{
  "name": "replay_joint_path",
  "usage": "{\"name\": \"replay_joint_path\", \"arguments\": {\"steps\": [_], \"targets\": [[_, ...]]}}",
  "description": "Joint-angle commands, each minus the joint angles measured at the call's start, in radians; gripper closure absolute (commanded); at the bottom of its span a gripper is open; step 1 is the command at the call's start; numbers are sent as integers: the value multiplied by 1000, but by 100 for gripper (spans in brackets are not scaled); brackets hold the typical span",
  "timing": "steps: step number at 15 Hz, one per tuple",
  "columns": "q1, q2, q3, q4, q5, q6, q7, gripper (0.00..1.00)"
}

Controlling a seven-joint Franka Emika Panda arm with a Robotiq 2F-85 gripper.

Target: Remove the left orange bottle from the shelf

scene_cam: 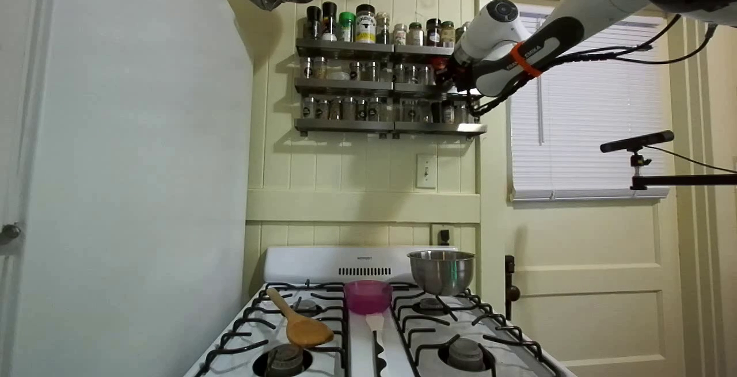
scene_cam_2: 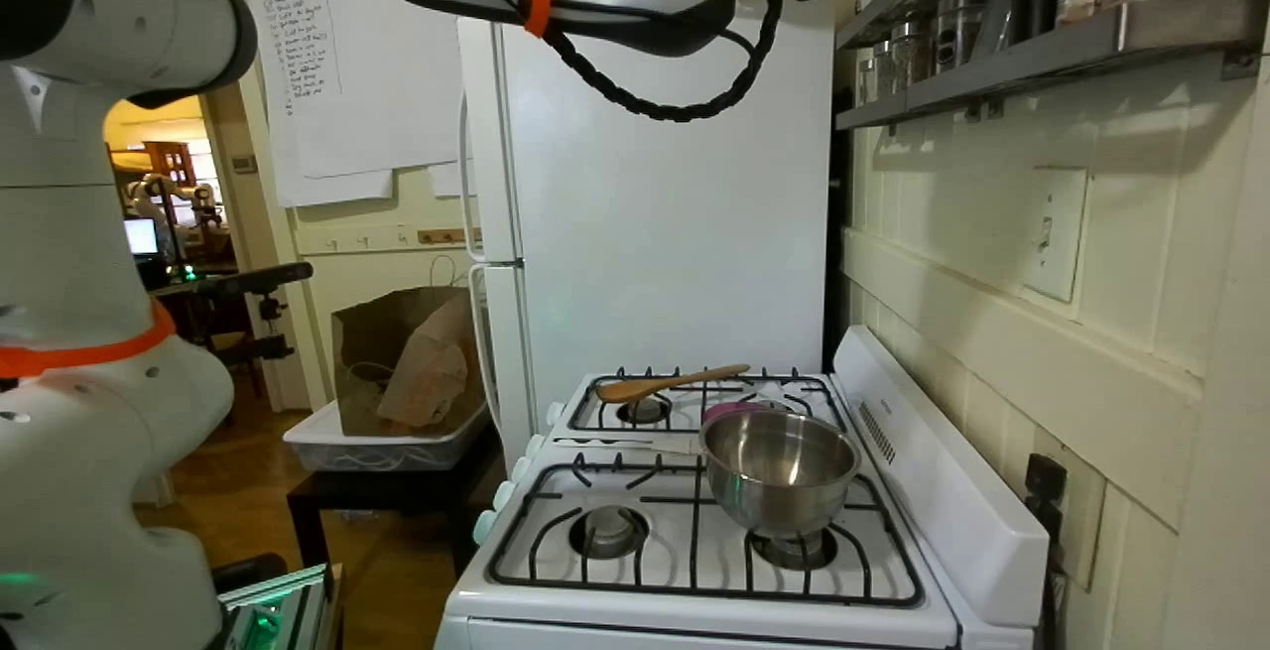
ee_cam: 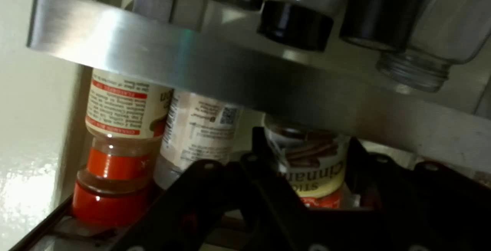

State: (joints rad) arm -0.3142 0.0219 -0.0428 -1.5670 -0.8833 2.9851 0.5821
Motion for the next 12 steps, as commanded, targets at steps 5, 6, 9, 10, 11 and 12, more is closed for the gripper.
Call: {"name": "replay_joint_path", "arguments": {"steps": [5,6,9,10,11,12], "targets": [[-7,-44,-20,-58,-84,74,-61,77],[-7,-47,-22,-63,-85,82,-74,77],[-11,-53,-29,-72,-100,108,-98,77],[-11,-54,-32,-72,-107,117,-104,77],[-11,-56,-35,-75,-109,127,-117,77],[-12,-59,-39,-76,-121,134,-122,77]]}}
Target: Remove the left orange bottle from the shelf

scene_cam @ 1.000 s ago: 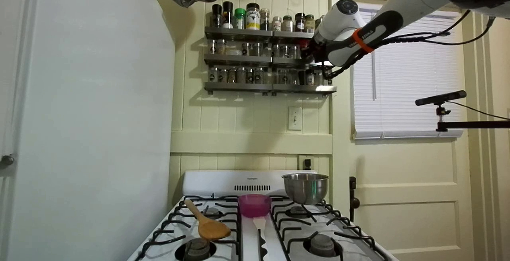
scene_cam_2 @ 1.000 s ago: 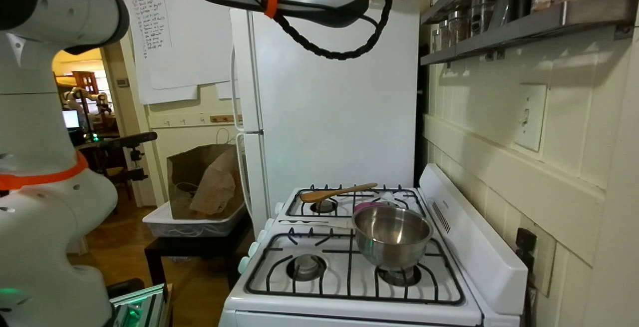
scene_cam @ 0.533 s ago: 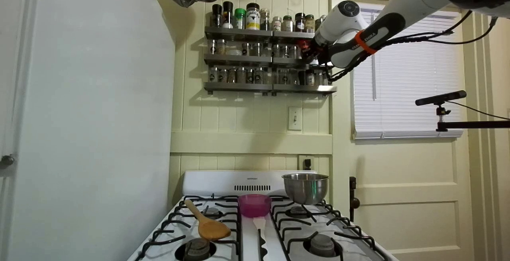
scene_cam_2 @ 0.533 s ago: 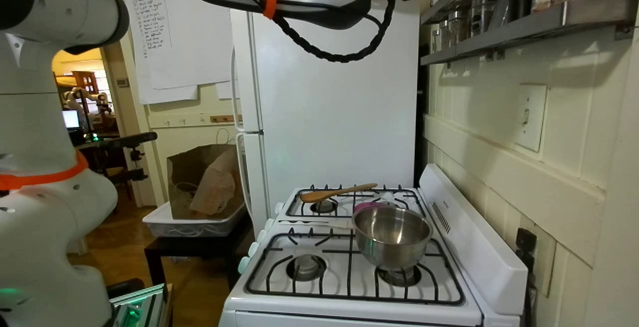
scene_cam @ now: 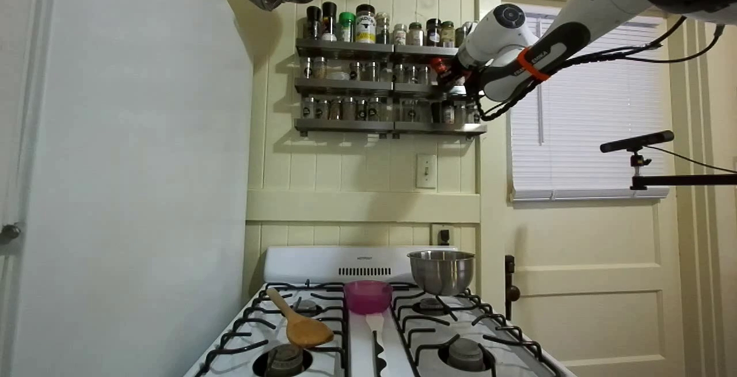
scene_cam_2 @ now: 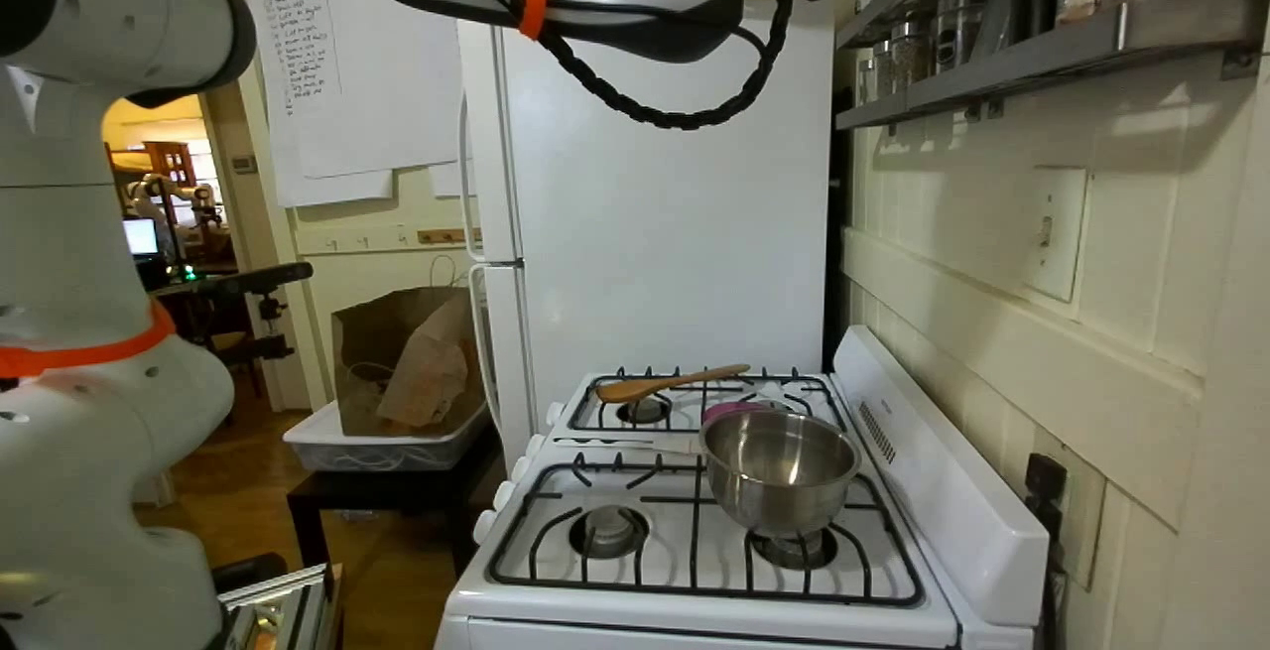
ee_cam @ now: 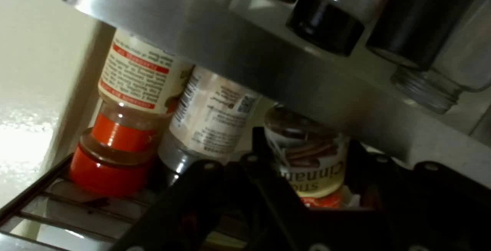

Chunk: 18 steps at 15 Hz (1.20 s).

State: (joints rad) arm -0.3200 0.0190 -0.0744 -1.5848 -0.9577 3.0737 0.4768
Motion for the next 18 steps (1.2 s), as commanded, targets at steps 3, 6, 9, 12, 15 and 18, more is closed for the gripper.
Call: {"name": "replay_joint_path", "arguments": {"steps": [3,6,9,12,15,18], "targets": [[-10,-64,-16,-65,-65,65,-39,77],[-13,-72,-21,-88,-63,84,-74,77],[-11,-82,-22,-109,-50,88,-112,77],[-9,-95,-23,-135,-36,82,-159,77],[-6,-105,-23,-162,-13,76,-203,77],[-5,-109,-23,-175,5,74,-243,77]]}}
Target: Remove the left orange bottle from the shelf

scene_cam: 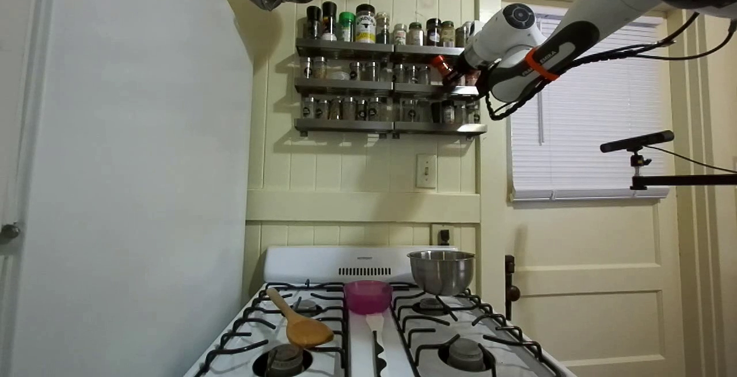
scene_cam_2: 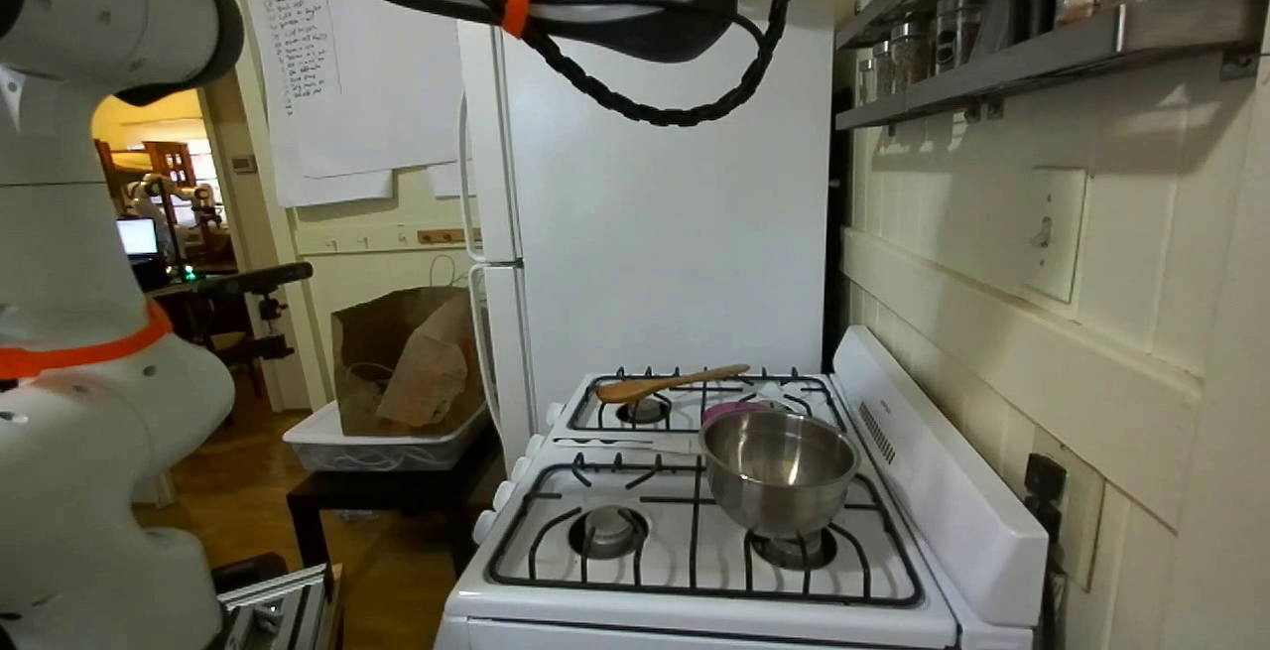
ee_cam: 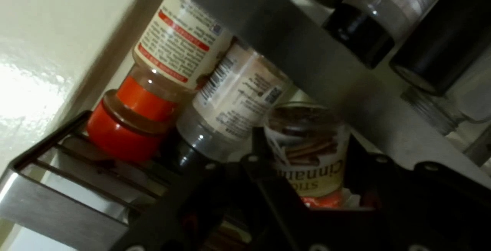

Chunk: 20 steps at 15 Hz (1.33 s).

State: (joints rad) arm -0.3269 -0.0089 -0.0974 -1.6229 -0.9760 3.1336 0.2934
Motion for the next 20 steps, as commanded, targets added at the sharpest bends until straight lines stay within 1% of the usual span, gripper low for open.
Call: {"name": "replay_joint_path", "arguments": {"steps": [1,5,10,16,20], "targets": [[1,-80,-2,-135,26,18,-68,77],[2,-81,-2,-142,47,29,-115,77],[-1,-78,-11,-155,71,69,-215,77],[0,-89,-25,-192,78,139,-327,77],[1,-102,-41,-199,62,203,-348,77]]}}
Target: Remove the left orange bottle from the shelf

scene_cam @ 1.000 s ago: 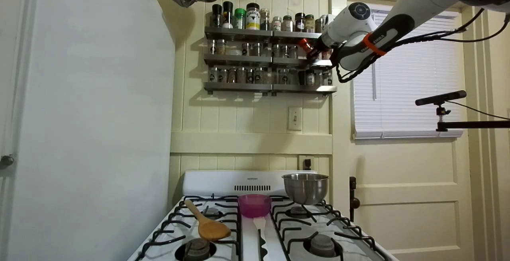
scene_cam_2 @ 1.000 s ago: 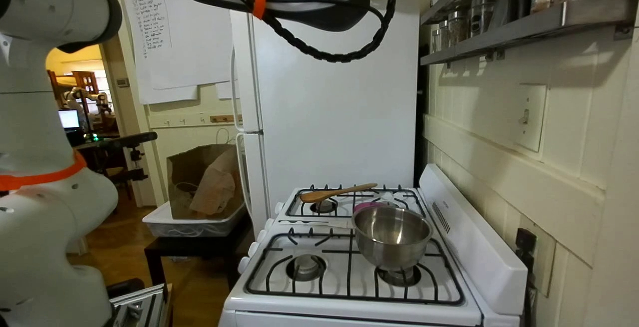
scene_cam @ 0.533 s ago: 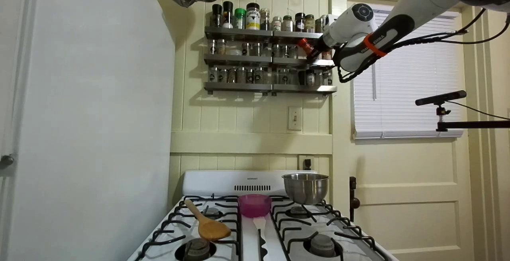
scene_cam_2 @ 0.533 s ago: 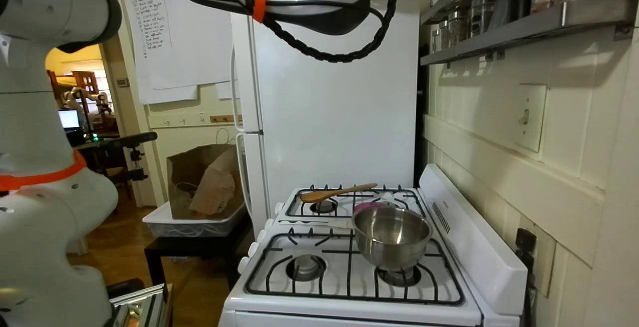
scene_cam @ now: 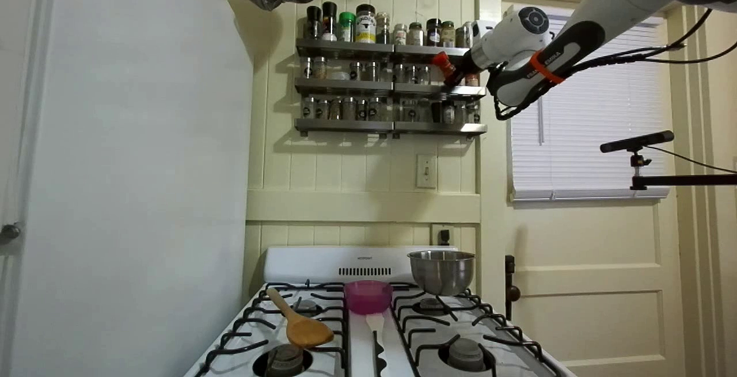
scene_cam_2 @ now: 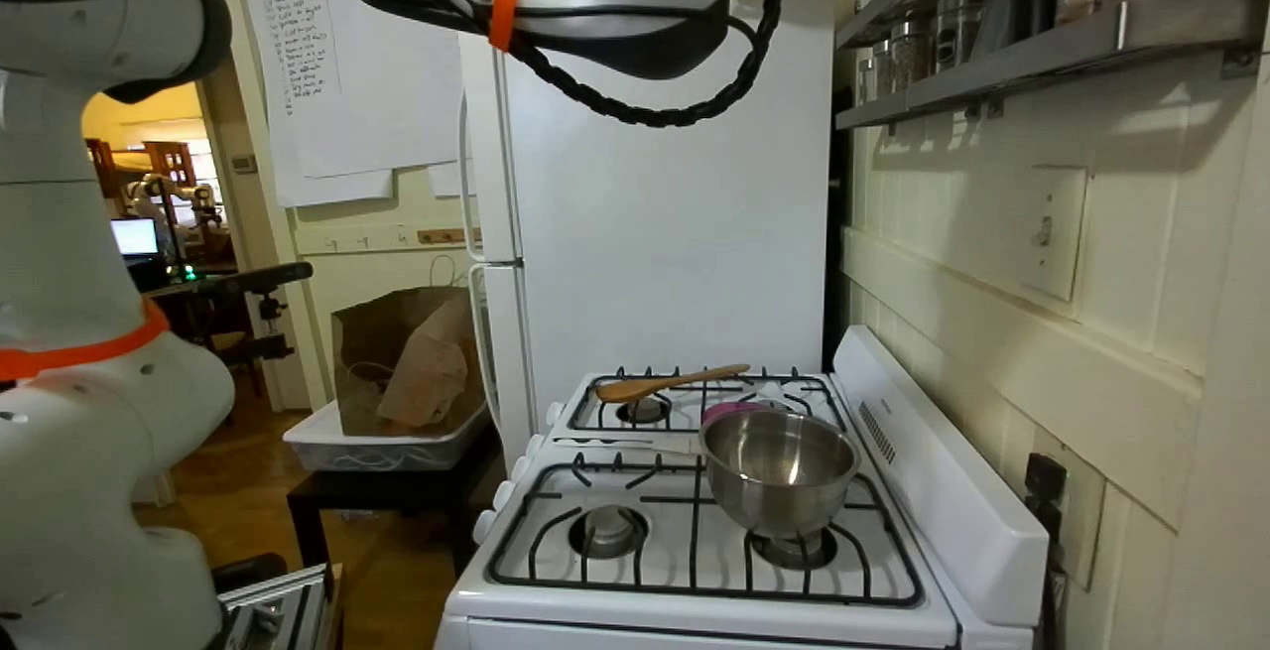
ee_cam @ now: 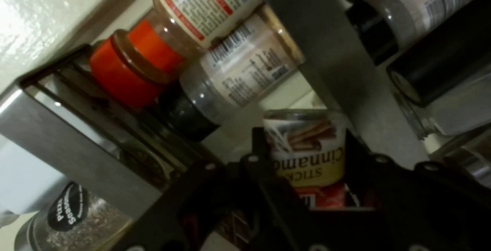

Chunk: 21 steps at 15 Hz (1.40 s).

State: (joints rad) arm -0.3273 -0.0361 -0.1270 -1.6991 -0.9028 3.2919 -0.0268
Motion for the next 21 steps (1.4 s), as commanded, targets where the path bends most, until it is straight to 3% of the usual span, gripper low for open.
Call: {"name": "replay_joint_path", "arguments": {"steps": [1,7,10,11,16,21], "targets": [[40,-84,-47,-130,47,60,-85,77],[72,-117,-95,-118,136,141,-136,77],[102,-174,-89,-170,202,109,-114,77],[140,-212,-100,-213,159,79,-13,77],[327,-327,-175,-330,167,72,151,77],[633,-446,-366,-434,147,73,267,77]]}}
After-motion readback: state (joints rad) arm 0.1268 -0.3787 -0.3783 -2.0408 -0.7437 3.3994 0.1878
